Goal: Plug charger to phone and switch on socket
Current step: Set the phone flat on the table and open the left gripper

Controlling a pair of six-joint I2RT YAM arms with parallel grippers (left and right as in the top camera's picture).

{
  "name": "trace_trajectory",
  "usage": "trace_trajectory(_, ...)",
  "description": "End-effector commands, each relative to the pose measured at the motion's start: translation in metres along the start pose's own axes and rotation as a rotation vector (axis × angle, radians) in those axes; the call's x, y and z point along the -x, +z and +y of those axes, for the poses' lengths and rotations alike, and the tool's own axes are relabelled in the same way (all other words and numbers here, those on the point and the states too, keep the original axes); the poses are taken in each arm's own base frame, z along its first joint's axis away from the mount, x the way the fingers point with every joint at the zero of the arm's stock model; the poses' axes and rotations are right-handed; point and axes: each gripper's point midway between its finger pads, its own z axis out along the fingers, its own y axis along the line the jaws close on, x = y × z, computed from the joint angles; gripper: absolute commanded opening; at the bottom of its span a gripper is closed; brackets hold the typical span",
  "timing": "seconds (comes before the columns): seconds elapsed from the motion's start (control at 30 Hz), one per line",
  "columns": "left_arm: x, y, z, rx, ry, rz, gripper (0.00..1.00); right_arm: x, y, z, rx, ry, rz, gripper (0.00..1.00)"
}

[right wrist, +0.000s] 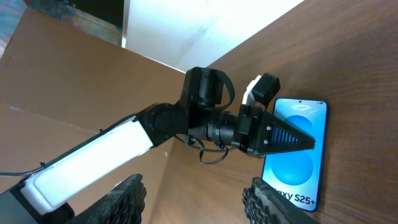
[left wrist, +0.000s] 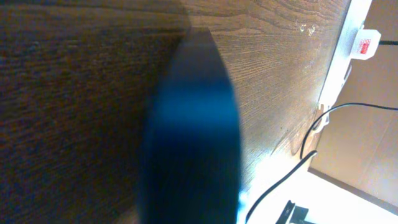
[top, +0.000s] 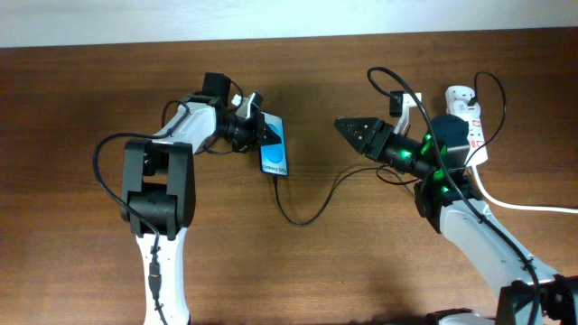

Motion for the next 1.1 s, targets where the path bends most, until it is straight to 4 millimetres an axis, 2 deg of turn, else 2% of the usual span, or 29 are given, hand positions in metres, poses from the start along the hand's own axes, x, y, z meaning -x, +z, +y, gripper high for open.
trace_trajectory(0.0,0.004,-0.001,0.024,0.130,0.032,-0.026,0.06,0.005,0.001,0.006,0.014,-0.030,-0.001,0.56)
trace_trajectory(0.2,0.003,-0.001,0.024,0.131,0.028,-0.022,0.20,0.005,0.001,0.006,0.014,-0.031,-0.001,0.56)
trace_trajectory(0.3,0.002,-0.001,0.024,0.131,0.026,-0.020,0.34,0.005,0.001,0.006,0.014,-0.030,-0.001,0.56)
trace_trajectory(0.47,0.002,-0.001,0.025,0.133,0.024,-0.019,0.46,0.004,0.001,0.005,0.012,-0.028,0.000,0.56)
trace_trajectory(0.57,0.001,-0.004,0.032,0.182,0.013,-0.019,0.53,0.004,0.001,0.005,0.012,-0.027,0.000,0.57)
trace_trajectory(0.87,0.002,-0.020,0.048,0.348,-0.019,-0.015,0.54,0.004,0.001,0.005,0.011,-0.026,0.001,0.57)
trace_trajectory(1.07,-0.006,-0.028,0.064,0.448,-0.047,0.006,0.55,0.004,0.001,0.005,0.010,-0.026,0.001,0.57)
